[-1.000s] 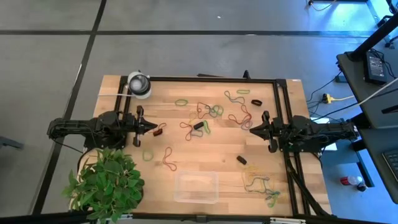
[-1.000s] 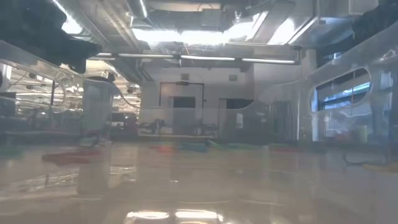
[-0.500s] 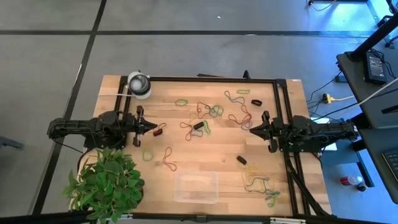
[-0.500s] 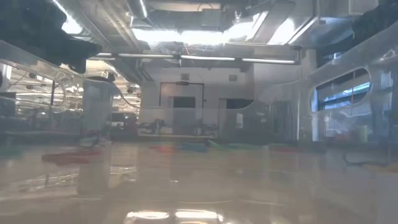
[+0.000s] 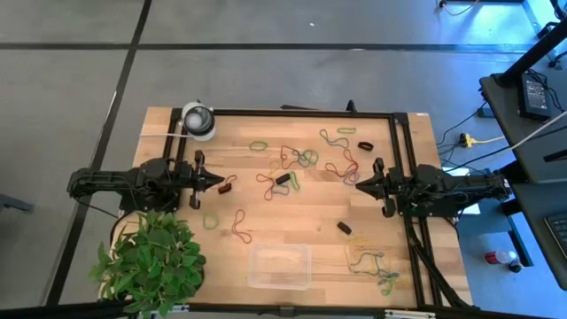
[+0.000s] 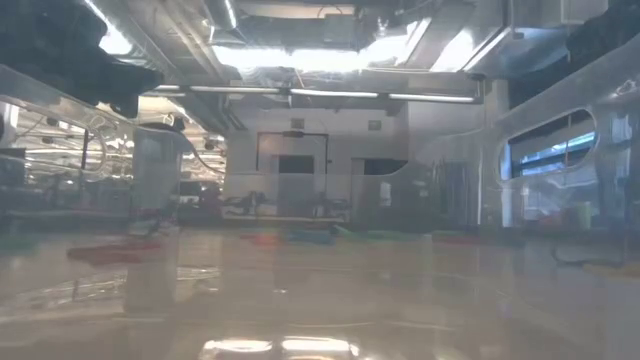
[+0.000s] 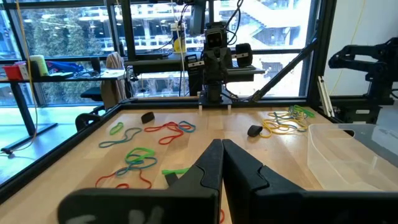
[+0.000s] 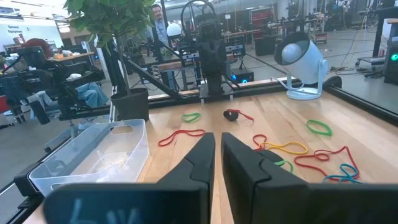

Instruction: Pick and place rubber bands into bin

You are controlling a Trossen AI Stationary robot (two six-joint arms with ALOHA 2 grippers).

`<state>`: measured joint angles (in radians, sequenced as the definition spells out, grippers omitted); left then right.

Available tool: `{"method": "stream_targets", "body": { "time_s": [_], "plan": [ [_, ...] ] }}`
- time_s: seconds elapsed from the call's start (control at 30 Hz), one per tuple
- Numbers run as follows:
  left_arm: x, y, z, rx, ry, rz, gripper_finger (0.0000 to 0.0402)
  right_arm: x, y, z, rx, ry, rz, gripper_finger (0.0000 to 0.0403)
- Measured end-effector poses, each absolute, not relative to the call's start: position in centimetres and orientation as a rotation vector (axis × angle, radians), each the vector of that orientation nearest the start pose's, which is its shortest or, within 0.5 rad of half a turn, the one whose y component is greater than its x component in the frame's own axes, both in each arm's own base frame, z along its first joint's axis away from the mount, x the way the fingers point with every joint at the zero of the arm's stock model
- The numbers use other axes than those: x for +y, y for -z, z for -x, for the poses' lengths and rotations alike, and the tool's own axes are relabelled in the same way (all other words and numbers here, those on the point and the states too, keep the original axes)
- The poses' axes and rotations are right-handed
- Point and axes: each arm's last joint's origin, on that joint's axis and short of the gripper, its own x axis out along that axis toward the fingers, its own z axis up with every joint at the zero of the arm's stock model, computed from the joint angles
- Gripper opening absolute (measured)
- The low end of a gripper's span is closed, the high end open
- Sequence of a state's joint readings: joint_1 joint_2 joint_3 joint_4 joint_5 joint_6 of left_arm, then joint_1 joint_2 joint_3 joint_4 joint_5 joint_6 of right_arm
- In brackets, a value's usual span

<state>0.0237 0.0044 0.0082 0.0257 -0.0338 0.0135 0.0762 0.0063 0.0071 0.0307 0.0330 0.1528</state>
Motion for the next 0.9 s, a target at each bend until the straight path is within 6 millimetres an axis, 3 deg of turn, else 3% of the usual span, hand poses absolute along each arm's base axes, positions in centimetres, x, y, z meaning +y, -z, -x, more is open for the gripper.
{"method": "stream_targets", "body": {
  "time_s": [0.37,0.53,0.73,0.9],
  "plan": [
    [0.3,-16.8,-9.7,-0.029,-0.058,-0.013,0.0004,0.6,-16.8,-9.7,-0.029,-0.046,-0.155,0.0033],
    [0.3,-16.8,-9.7,-0.029,-0.058,-0.013,0.0004,0.6,-17.4,-9.7,-0.088,-0.040,-0.052,0.0026],
    [0.3,-16.8,-9.7,-0.030,-0.058,-0.013,0.0004,0.6,-20.2,-9.7,0.002,-0.015,-0.045,0.0004],
    [0.3,-16.8,-9.7,-0.029,-0.057,-0.013,0.0004,0.4,-23.6,-11.3,0.174,0.077,-0.025,0.0002]
  ]
}}
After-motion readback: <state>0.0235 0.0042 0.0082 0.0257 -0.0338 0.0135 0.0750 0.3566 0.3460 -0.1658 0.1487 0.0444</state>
